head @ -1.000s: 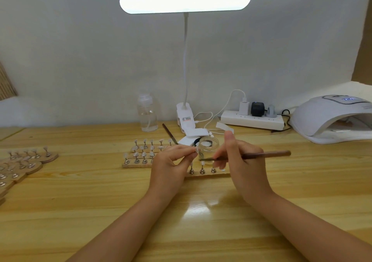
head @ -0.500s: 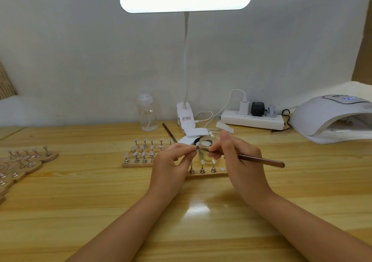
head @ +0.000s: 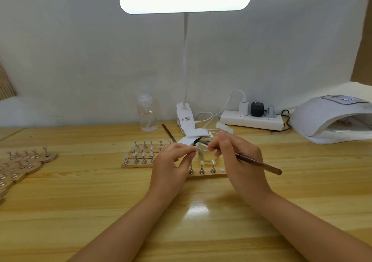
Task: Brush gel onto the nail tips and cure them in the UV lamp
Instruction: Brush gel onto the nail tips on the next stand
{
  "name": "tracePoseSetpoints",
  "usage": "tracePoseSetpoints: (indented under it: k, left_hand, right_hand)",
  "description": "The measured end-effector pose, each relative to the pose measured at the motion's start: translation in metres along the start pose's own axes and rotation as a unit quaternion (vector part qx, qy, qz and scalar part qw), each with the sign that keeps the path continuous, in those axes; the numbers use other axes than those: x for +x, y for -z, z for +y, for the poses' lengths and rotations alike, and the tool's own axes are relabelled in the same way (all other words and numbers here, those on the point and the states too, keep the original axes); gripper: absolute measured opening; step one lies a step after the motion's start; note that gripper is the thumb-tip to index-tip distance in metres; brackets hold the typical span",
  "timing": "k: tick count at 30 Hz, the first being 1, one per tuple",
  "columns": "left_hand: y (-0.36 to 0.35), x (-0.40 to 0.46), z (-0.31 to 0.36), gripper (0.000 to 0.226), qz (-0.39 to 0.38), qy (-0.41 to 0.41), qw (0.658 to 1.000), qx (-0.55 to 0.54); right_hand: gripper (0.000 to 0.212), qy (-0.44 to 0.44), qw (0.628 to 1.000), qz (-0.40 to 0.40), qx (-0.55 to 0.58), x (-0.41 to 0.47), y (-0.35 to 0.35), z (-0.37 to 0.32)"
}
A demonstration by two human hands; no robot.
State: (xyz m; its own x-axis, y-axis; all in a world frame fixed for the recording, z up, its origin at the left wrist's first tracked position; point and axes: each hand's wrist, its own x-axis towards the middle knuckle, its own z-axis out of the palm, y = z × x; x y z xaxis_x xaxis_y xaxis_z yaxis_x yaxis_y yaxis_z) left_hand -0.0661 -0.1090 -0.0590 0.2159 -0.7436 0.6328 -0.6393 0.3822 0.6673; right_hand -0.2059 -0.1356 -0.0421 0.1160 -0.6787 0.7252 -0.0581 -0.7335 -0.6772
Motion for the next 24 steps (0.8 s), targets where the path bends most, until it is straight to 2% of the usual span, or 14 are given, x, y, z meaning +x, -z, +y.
tracePoseSetpoints:
  k: [4, 8, 12, 16, 19, 24]
  left_hand:
    - [0.0003, 0.0001, 0.0000, 0.018, -0.002, -0.004, 1.000, 0.004]
    - [0.0001, -0.0003, -0.0003, 0.018, -0.004, -0.003, 1.000, 0.003]
    - [0.0003, -0.0002, -0.0001, 0.018, -0.002, 0.000, 1.000, 0.004]
    - [-0.0002, 0.0005, -0.0005, 0.017, -0.001, 0.006, 1.000, -0.003]
    - [0.0000, 0.0000, 0.0005, 0.017, 0.001, 0.002, 1.000, -0.003]
    - [0.0005, 0.0002, 0.0006, 0.017, 0.001, -0.005, 1.000, 0.000]
  right_hand:
    - [0.041, -0.057, 0.998, -0.002, 0.042, -0.0025, 0.0001, -0.0005]
    - [0.034, -0.002, 1.000, -0.003, 0.005, -0.0010, -0.0001, 0.0005]
    - [0.044, -0.081, 0.995, 0.008, 0.053, -0.0010, -0.0005, -0.0018]
    - [0.035, -0.028, 0.999, 0.006, 0.017, -0.0001, -0.0007, -0.0003]
    - [0.042, -0.081, 0.996, 0.002, 0.045, -0.0016, -0.0015, -0.0031]
    - [0.037, -0.050, 0.998, 0.012, 0.044, -0.0007, -0.0009, -0.0032]
